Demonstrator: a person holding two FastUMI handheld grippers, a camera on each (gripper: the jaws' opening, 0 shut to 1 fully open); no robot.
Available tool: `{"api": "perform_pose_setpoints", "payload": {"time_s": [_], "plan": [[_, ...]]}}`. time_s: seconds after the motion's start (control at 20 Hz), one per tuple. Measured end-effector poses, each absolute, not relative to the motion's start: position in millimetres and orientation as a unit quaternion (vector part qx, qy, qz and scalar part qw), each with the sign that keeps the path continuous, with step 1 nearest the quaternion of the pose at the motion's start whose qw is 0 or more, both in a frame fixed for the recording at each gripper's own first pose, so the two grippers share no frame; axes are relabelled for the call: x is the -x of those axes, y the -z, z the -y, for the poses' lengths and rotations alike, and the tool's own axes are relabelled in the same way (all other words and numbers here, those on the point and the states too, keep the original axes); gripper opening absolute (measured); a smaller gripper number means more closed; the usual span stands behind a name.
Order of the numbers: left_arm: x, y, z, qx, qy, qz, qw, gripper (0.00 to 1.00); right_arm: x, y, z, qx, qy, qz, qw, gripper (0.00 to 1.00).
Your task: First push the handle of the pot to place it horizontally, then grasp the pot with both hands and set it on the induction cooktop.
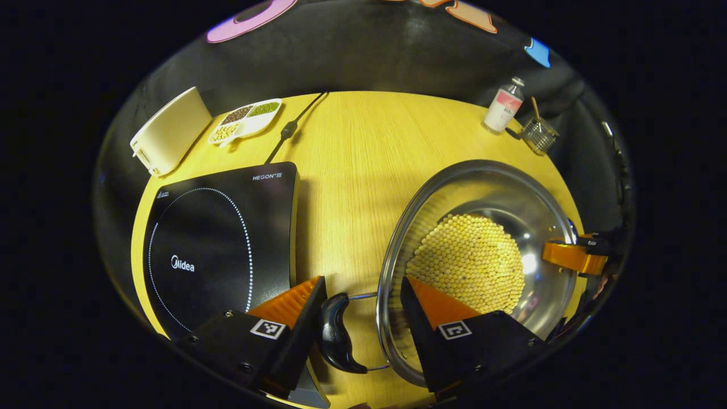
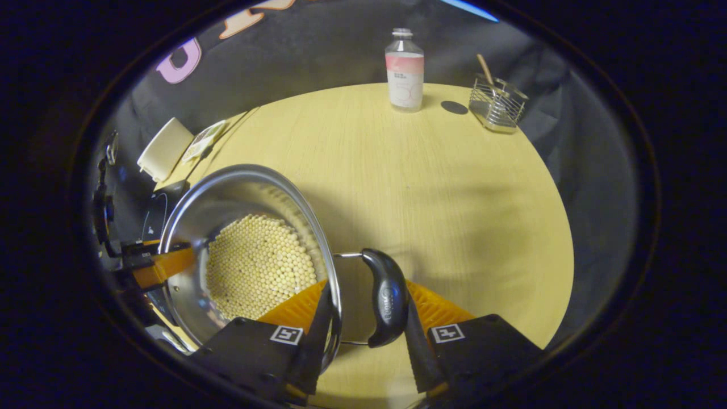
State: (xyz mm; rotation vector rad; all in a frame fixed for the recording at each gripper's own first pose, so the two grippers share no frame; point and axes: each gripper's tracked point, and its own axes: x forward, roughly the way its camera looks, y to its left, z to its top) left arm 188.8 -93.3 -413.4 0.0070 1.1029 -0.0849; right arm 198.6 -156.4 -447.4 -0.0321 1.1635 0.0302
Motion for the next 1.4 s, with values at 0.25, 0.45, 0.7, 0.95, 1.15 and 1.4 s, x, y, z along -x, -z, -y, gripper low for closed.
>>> {"api": "perform_pose_setpoints", "payload": {"time_s": [0.25,0.45,0.7,0.95,1.15,1.4], "plan": [[-194,418,90,-0.015,0.043,-0.527,0.849,0.79,-197,441,155,0.013,-0.019,-0.545,0.838,0.61],[-195,419,89,-0.003,0.052,-0.53,0.846,0.73,-199,445,155,-0.02,-0.016,-0.545,0.838,0.43],[-195,420,94,0.005,0.069,-0.535,0.842,0.66,-187,440,160,-0.041,-0.001,-0.546,0.837,0.49],[-203,390,92,-0.022,0.077,-0.516,0.853,0.67,-188,425,155,-0.059,0.003,-0.538,0.841,0.49],[-203,367,73,-0.019,0.063,-0.511,0.857,0.65,-193,406,133,-0.059,-0.014,-0.528,0.847,0.41],[-197,343,23,-0.03,0.044,-0.5,0.864,0.65,-194,395,79,-0.064,-0.038,-0.525,0.848,0.41]]}}
